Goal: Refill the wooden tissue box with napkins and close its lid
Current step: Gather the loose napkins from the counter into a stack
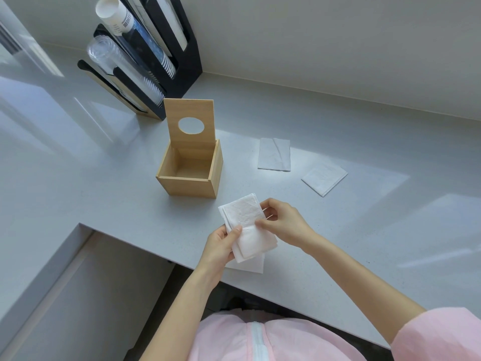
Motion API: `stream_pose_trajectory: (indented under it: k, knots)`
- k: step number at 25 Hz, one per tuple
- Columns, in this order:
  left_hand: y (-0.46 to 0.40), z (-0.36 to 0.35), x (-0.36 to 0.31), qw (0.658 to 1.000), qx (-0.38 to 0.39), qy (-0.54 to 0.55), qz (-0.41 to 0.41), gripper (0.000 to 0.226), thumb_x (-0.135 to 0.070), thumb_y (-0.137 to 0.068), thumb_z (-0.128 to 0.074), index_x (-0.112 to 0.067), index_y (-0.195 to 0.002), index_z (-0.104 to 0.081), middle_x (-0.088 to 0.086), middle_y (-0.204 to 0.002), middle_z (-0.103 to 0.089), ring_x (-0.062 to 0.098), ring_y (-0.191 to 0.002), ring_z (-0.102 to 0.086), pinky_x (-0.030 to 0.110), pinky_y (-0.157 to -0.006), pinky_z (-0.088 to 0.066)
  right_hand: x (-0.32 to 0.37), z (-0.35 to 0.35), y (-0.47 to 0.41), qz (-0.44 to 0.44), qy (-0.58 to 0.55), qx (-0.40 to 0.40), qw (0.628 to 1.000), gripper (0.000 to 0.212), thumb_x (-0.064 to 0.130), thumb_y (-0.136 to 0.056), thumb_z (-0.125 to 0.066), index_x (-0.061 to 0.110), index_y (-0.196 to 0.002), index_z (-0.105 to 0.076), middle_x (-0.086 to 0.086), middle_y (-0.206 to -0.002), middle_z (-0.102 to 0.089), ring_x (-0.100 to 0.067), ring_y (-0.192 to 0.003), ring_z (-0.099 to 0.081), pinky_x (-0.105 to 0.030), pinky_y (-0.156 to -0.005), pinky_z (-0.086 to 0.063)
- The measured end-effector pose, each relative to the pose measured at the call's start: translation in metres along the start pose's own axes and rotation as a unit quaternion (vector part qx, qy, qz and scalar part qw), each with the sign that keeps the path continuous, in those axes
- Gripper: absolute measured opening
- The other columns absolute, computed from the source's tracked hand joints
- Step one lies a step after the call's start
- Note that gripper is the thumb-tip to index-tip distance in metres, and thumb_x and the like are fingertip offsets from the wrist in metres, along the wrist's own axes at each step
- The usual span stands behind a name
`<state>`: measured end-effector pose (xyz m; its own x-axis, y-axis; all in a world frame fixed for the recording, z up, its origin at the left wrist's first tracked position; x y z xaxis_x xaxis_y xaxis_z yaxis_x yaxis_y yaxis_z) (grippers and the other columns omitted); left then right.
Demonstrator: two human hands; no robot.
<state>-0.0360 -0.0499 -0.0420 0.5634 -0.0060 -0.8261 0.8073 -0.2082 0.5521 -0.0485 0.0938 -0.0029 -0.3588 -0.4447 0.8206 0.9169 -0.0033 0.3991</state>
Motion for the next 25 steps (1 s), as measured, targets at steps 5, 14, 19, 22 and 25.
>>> stream_pose_trajectory:
  k: [5,14,19,22,25]
  knots:
    - [0.003,0.005,0.001,1.0,-0.023,0.012,0.001,0.022,-0.018,-0.094,-0.046,-0.012,-0.11,-0.061,0.003,-0.098,-0.068,0.017,-0.086,-0.064,0.023,-0.064,-0.053,-0.003,-0.013,-0.002,0.005,0.0,0.005,1.0,0.02,0.012,-0.084,-0.057,0.011,-0.103,-0.061,0.001,-0.092,-0.063,-0.015,-0.079,-0.058,-0.022,-0.061,-0.045]
    - [0.008,0.042,0.004,0.993,-0.099,0.066,0.002,0.016,-0.016,-0.094,-0.046,-0.015,-0.105,-0.058,-0.001,-0.097,-0.066,0.015,-0.088,-0.061,0.027,-0.07,-0.049,-0.027,-0.027,-0.017,-0.02,0.287,-0.031,0.957,0.058,0.03,-0.083,-0.058,0.012,-0.134,-0.036,-0.01,-0.132,-0.035,-0.027,-0.125,-0.034,-0.035,-0.101,-0.031]
    - [0.008,0.047,0.007,0.991,-0.106,0.077,0.003,0.019,-0.016,-0.094,-0.046,-0.014,-0.108,-0.058,0.0,-0.098,-0.066,0.015,-0.089,-0.061,0.027,-0.072,-0.049,-0.028,-0.034,-0.02,-0.038,0.273,-0.054,0.96,0.034,0.017,-0.082,-0.053,0.009,-0.116,-0.048,-0.009,-0.126,-0.038,-0.026,-0.119,-0.036,-0.035,-0.097,-0.03]
    - [0.007,0.045,0.009,0.992,-0.103,0.078,0.006,0.019,-0.015,-0.094,-0.045,-0.013,-0.109,-0.057,-0.001,-0.098,-0.066,0.014,-0.089,-0.061,0.026,-0.07,-0.048,-0.031,-0.038,-0.016,-0.021,0.29,-0.057,0.955,0.024,0.013,-0.086,-0.045,0.01,-0.109,-0.051,-0.008,-0.122,-0.044,-0.026,-0.114,-0.039,-0.033,-0.092,-0.03]
    - [0.006,0.042,0.008,0.992,-0.098,0.085,0.006,0.017,-0.014,-0.095,-0.044,-0.015,-0.105,-0.058,-0.002,-0.096,-0.066,0.013,-0.088,-0.061,0.026,-0.071,-0.048,-0.037,-0.034,-0.006,0.004,0.239,-0.075,0.968,0.009,0.008,-0.088,-0.043,0.015,-0.094,-0.045,-0.006,-0.104,-0.051,-0.025,-0.099,-0.046,-0.029,-0.079,-0.029]
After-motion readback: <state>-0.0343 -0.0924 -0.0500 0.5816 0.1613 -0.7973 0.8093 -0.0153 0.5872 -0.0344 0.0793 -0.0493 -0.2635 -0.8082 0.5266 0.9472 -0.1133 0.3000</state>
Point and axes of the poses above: each hand's wrist, its own y-axis away from the middle knuckle, its own z-axis out of the back of the hand, x = y × z, the point moved 5 cm from there along -y, towards the middle knuckle
